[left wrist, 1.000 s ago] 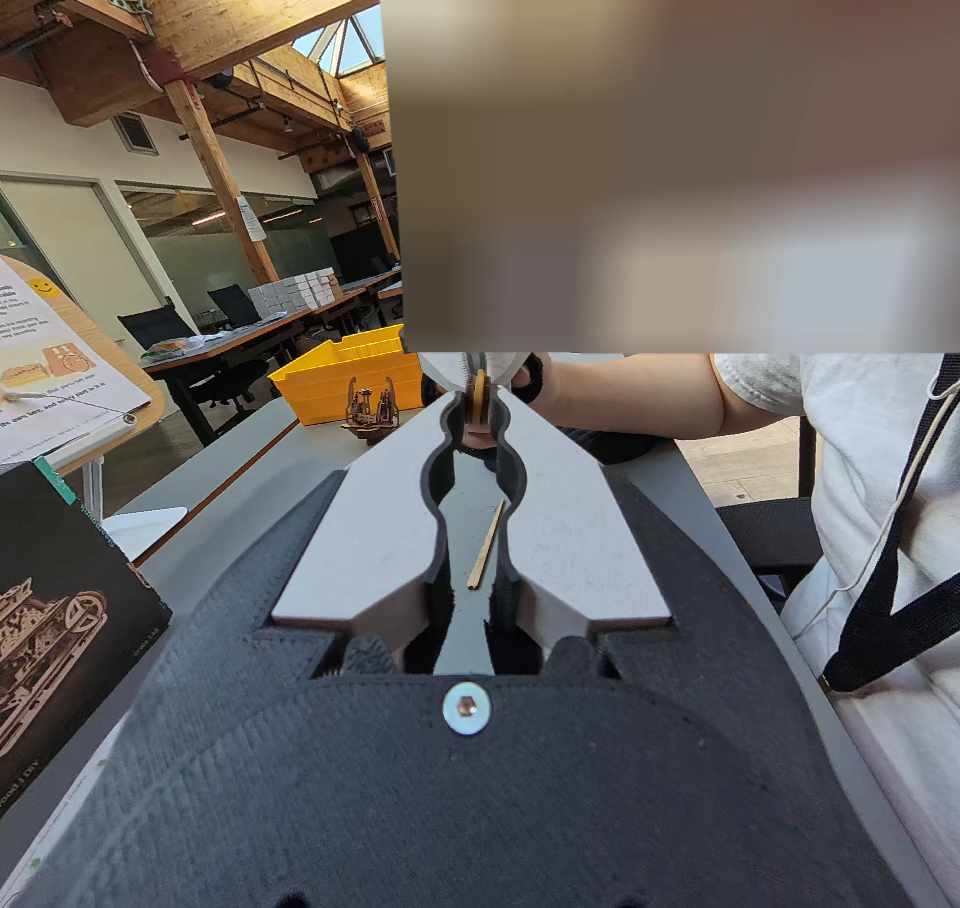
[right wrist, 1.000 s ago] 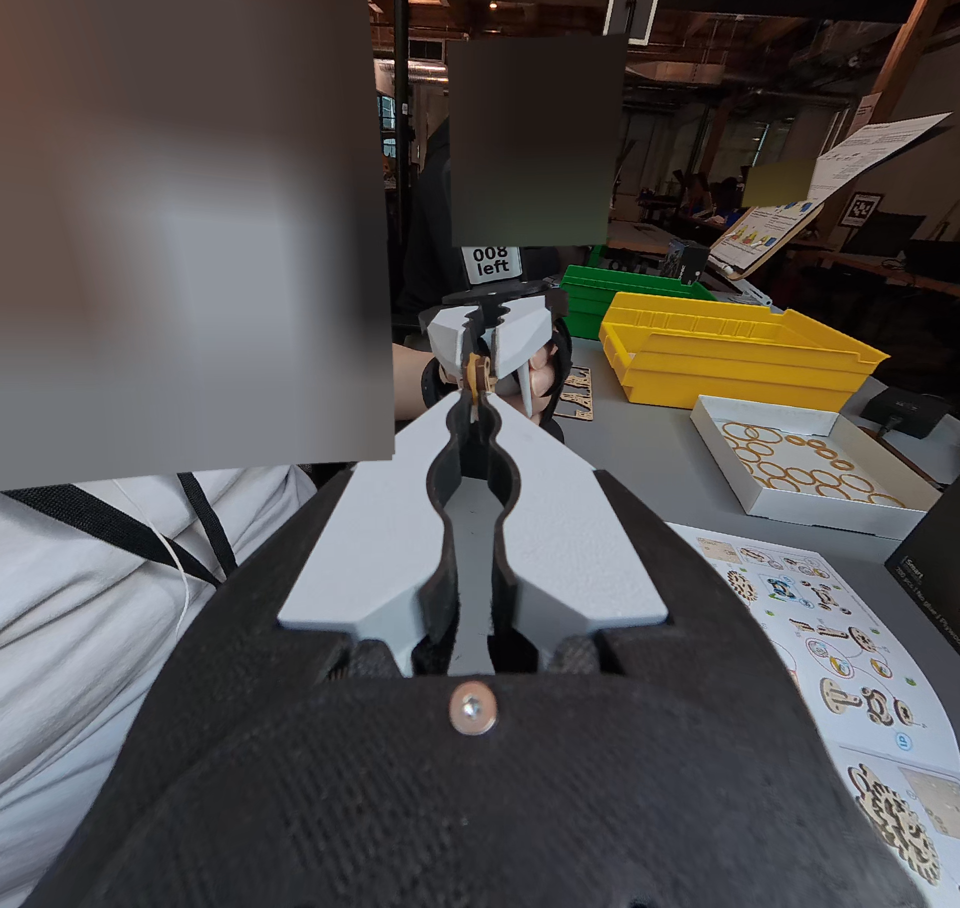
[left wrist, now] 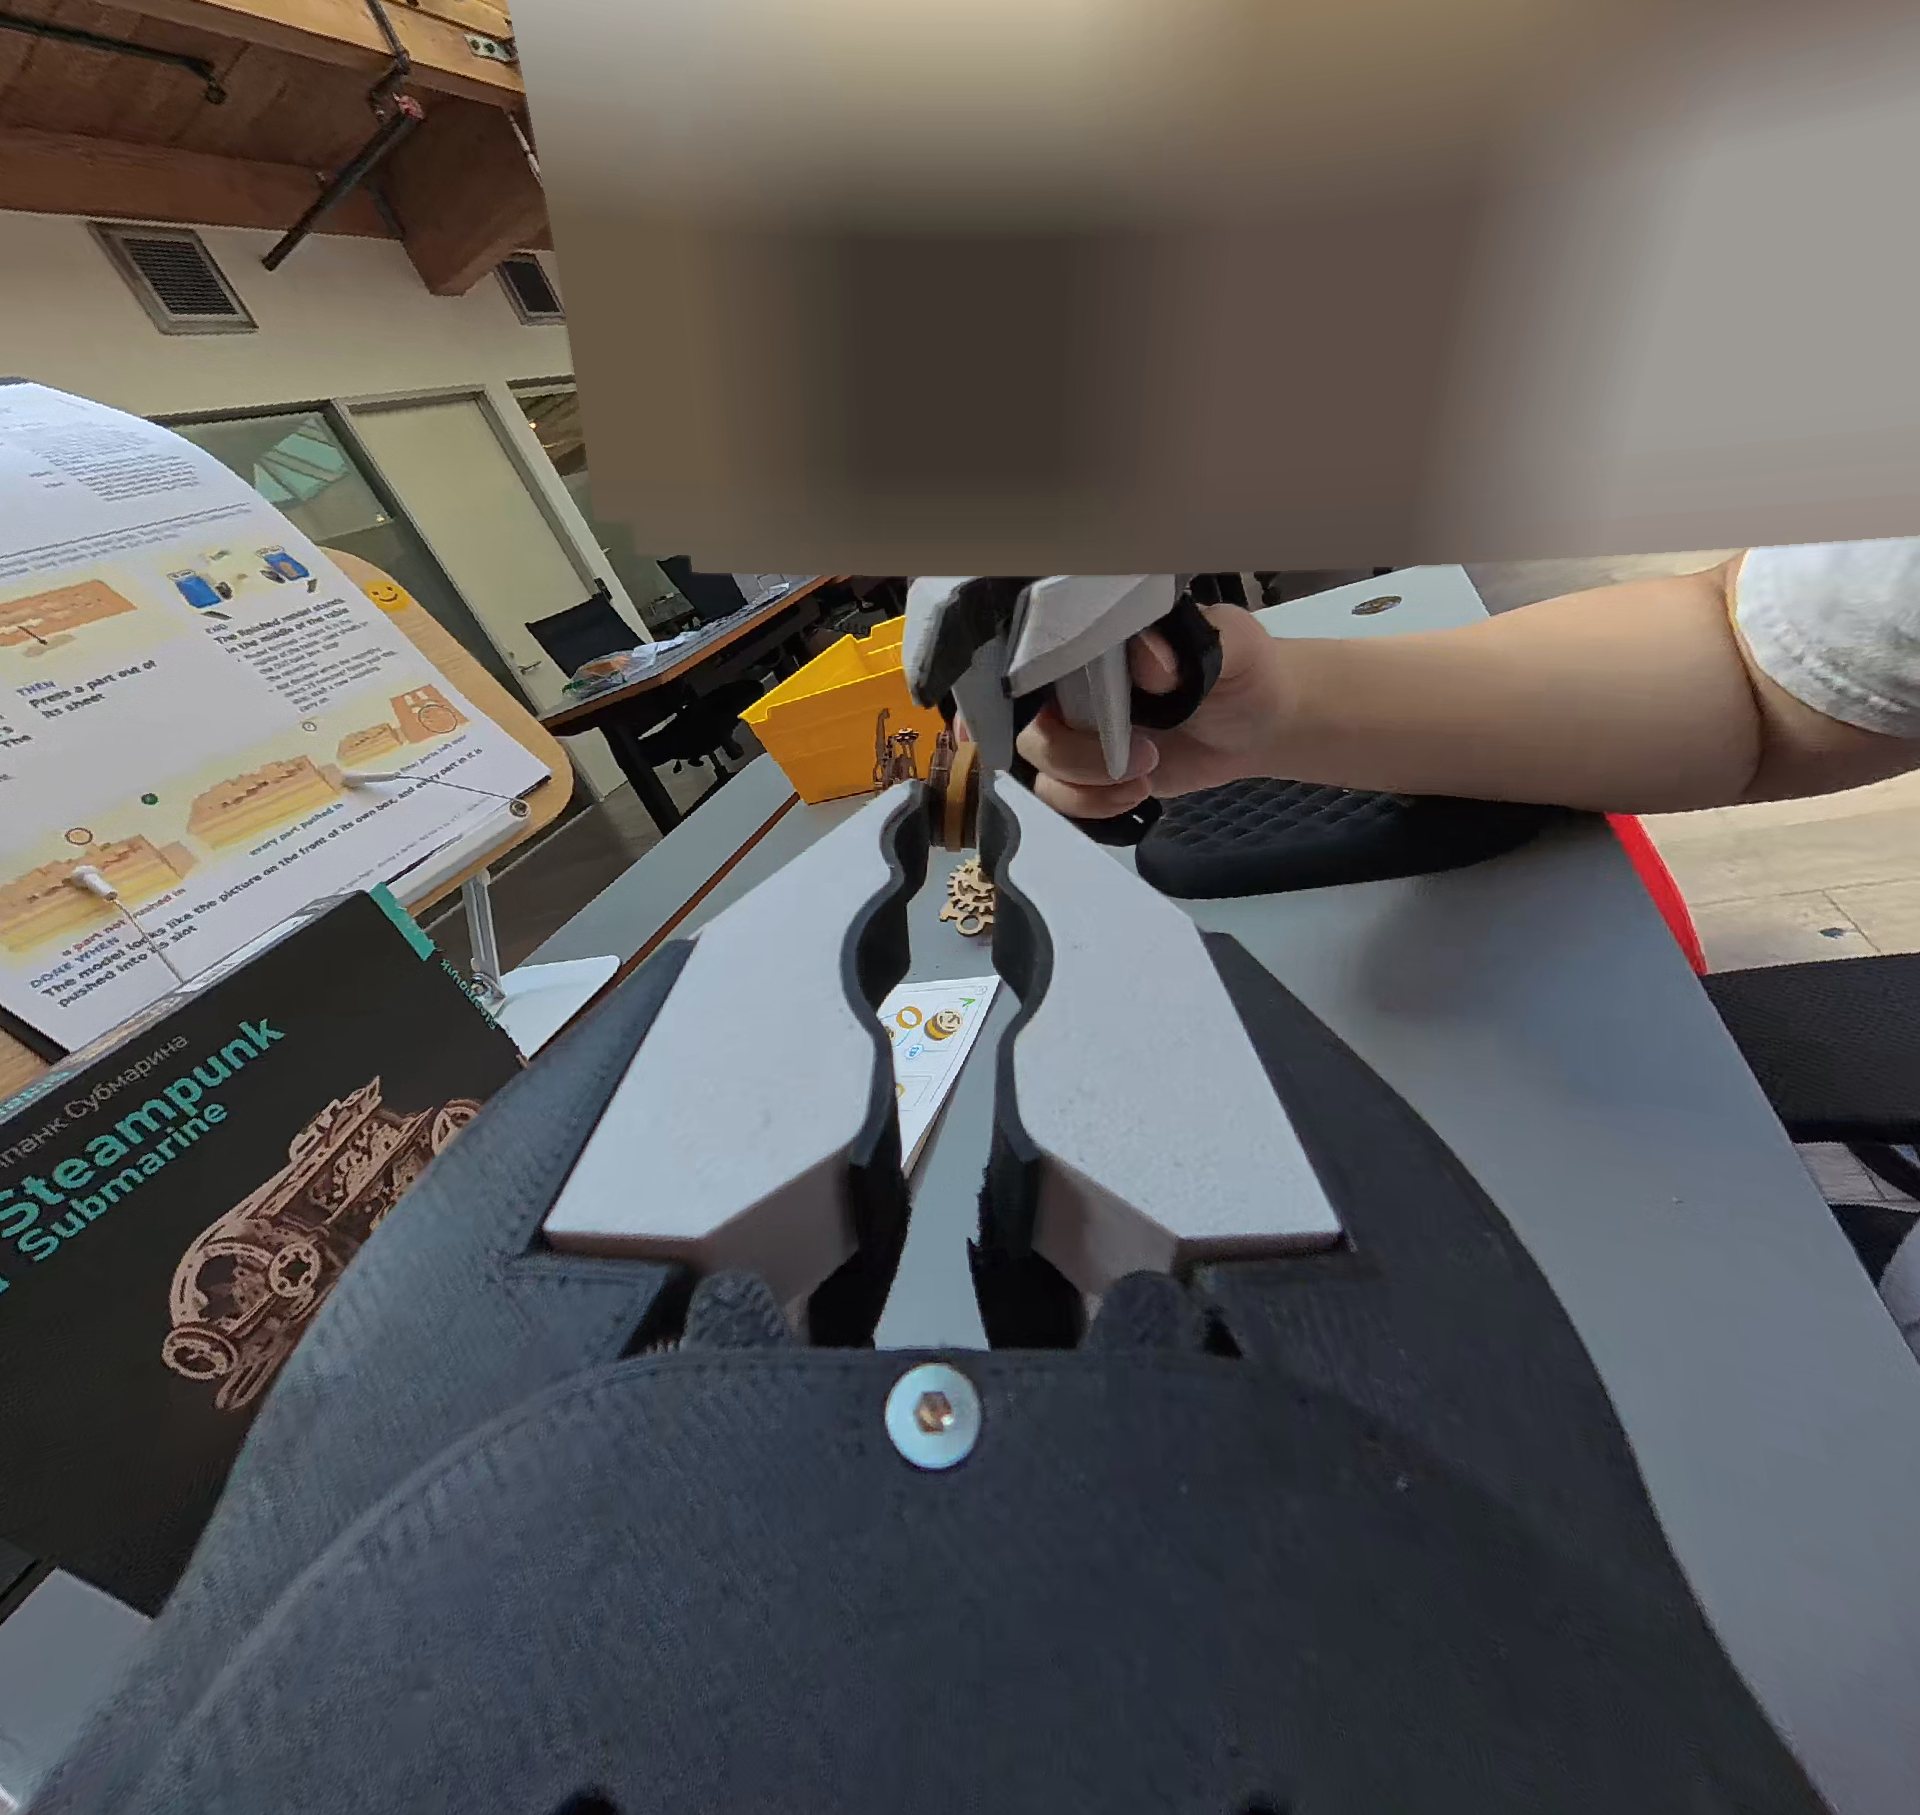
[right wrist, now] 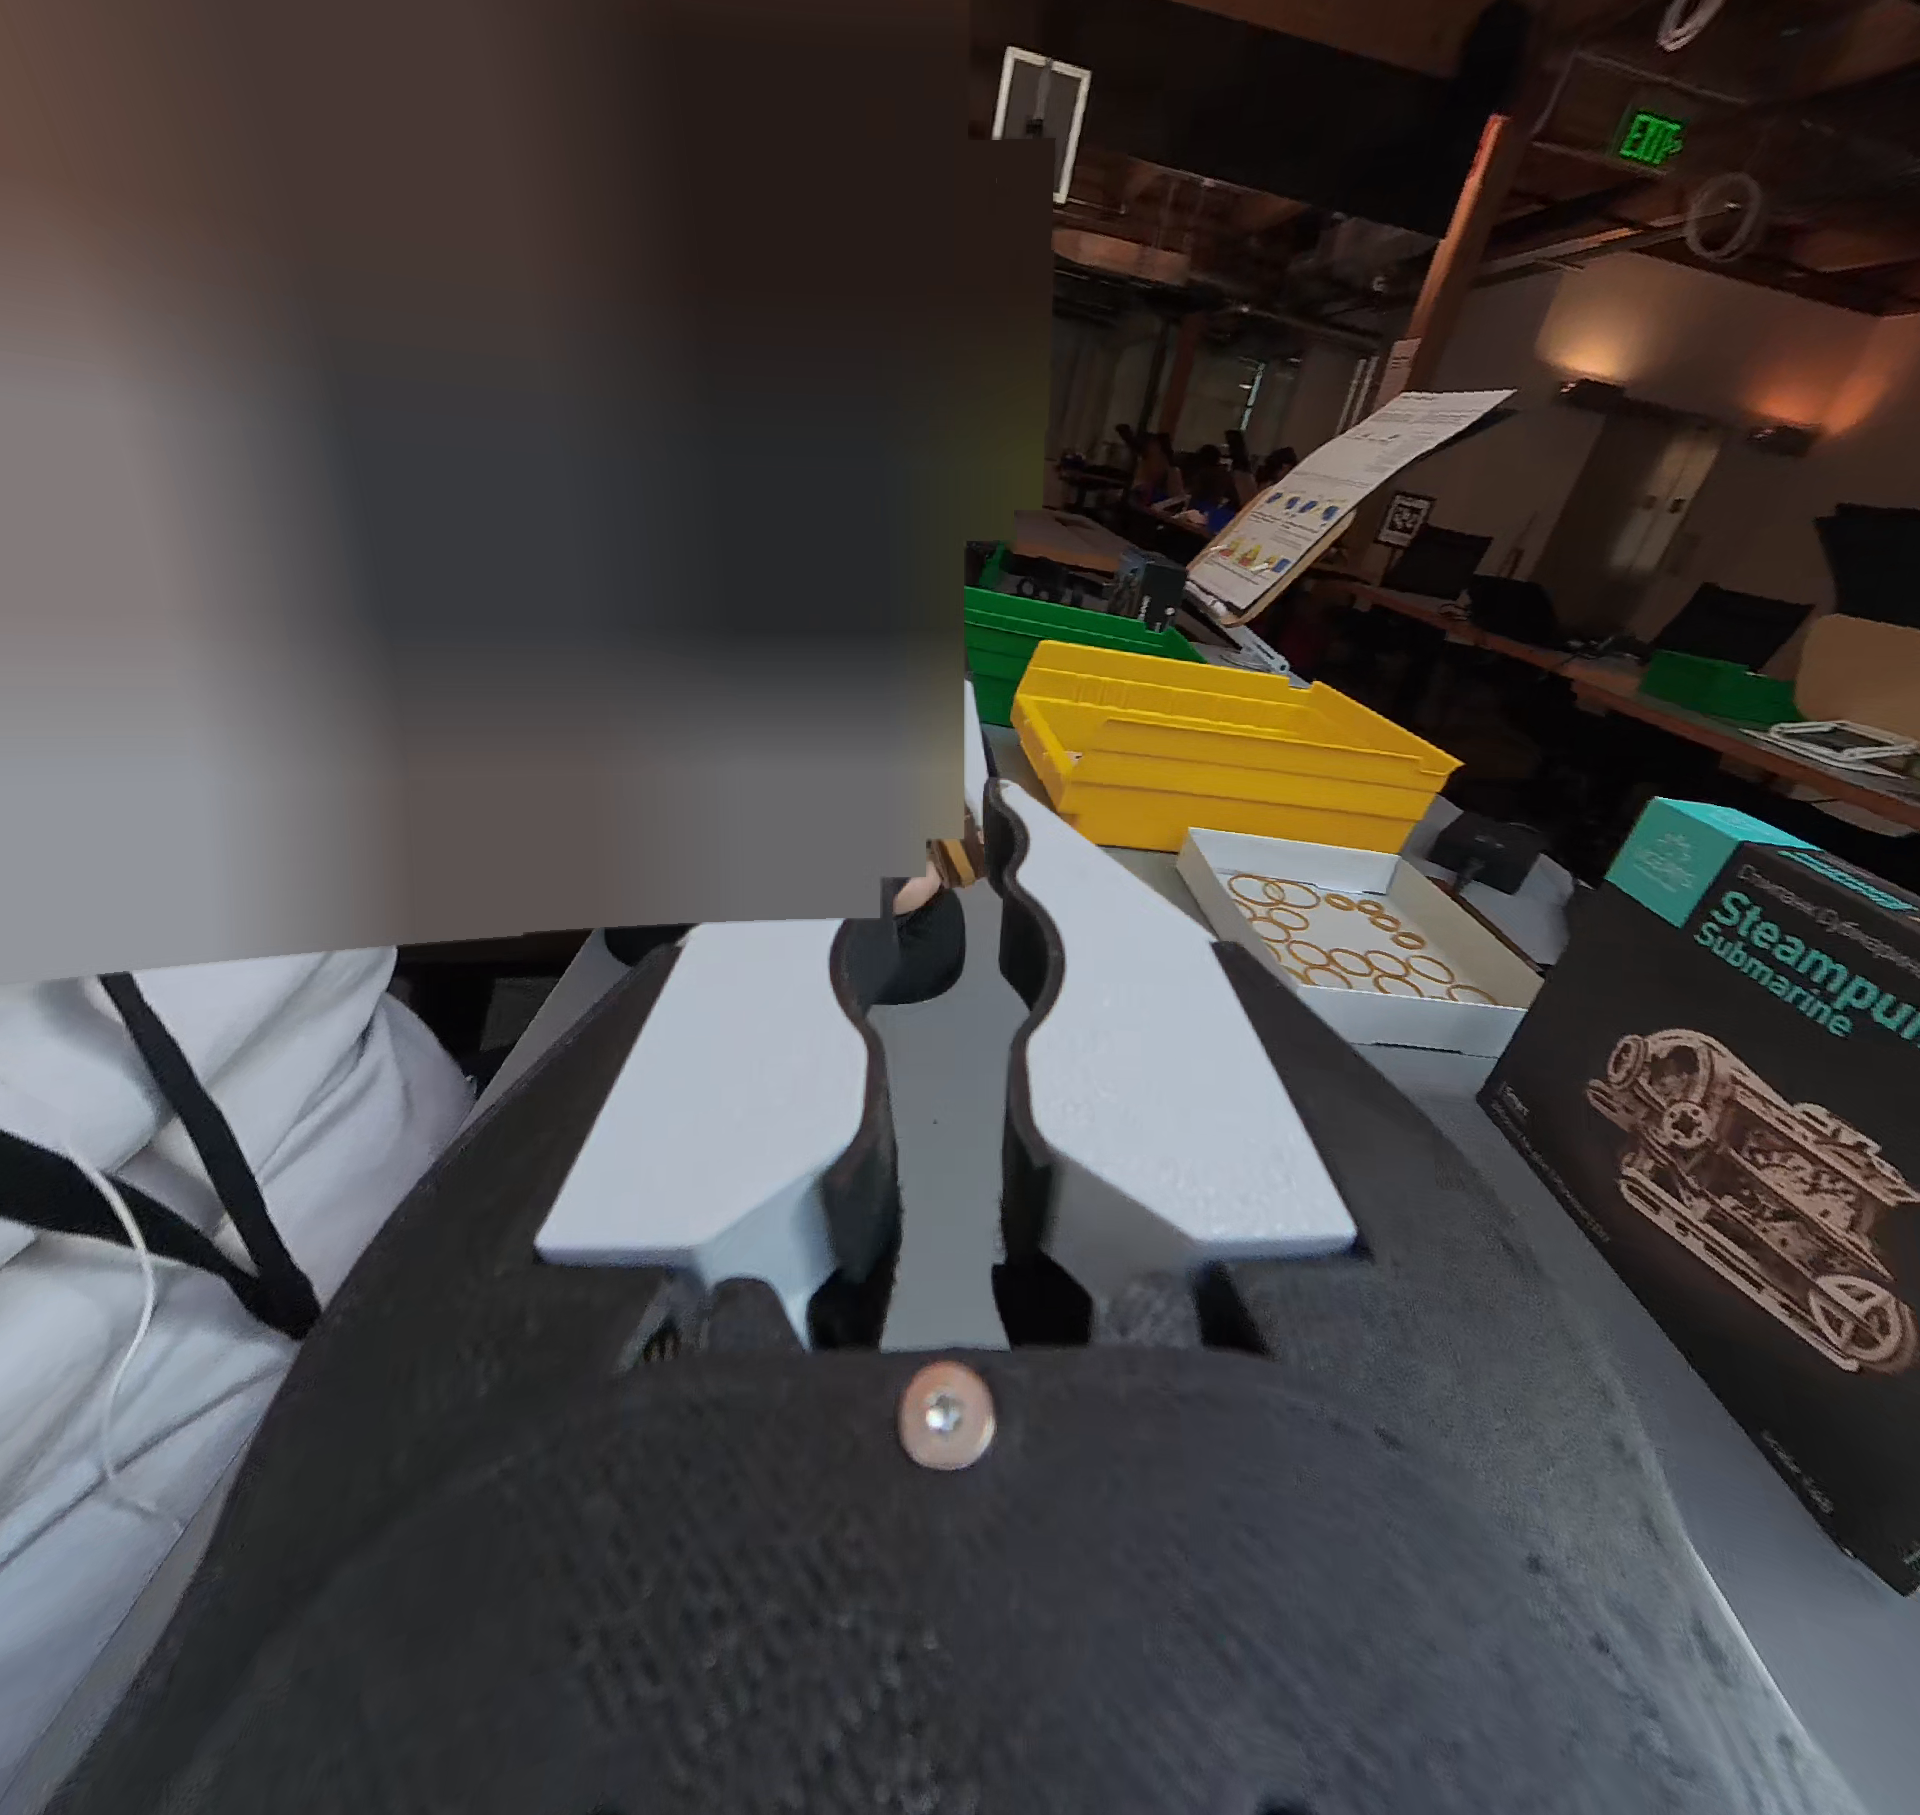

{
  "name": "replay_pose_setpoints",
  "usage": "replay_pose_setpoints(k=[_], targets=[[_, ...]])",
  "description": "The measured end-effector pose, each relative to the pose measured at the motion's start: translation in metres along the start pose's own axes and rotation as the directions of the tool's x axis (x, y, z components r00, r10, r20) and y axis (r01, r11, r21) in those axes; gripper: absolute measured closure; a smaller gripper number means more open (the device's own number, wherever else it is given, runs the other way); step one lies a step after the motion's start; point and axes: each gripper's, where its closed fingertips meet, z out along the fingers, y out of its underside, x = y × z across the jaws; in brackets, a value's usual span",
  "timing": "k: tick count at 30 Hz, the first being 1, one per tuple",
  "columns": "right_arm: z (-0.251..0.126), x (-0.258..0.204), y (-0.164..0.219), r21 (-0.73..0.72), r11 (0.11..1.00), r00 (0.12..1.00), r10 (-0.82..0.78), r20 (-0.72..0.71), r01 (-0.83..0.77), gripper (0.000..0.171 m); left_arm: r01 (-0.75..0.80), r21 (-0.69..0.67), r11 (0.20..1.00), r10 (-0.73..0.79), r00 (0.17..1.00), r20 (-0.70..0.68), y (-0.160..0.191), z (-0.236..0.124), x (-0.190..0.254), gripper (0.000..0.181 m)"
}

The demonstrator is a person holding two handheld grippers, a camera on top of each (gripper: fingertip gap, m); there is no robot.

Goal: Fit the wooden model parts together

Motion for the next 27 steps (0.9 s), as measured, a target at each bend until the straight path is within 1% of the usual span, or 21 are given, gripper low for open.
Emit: replay_pose_setpoints(k=[1,4,5,7,11,22,27], targets=[[0.0,-0.004,0.004,-0.024,1.0,0.999,-0.011,0.034,0.012,0.157,-0.009,0.004,1.0,0.009,1.0,-0.026,-0.001,0.0,0.004,0.175],[0.001,-0.008,0.013,-0.064,0.997,0.997,-0.048,0.061,0.052,0.158,-0.017,-0.009,1.0,0.016,0.997,-0.076,0.001,0.0,0.013,0.175],[0.002,-0.012,0.016,-0.075,0.996,0.995,-0.044,0.092,0.051,0.159,-0.014,-0.008,1.0,0.013,0.996,-0.088,0.001,0.0,0.015,0.175],[0.003,-0.018,0.021,-0.097,0.995,0.99,-0.014,0.142,0.028,0.162,-0.005,-0.007,1.0,0.005,0.993,-0.118,0.001,0.0,0.02,0.175],[0.002,-0.025,0.021,-0.087,0.996,0.98,0.039,0.194,-0.022,0.163,0.013,-0.001,1.0,-0.013,0.988,-0.153,-0.001,-0.001,0.024,0.174],[0.001,-0.024,0.021,-0.097,0.981,0.953,0.185,0.241,-0.166,0.162,0.011,-0.013,1.0,-0.013,0.986,-0.163,0.002,0.0,0.025,0.174],[0.001,-0.027,0.021,-0.101,0.976,0.94,0.211,0.269,-0.19,0.163,0.008,-0.012,1.0,-0.01,0.983,-0.185,0.001,-0.001,0.029,0.174]])
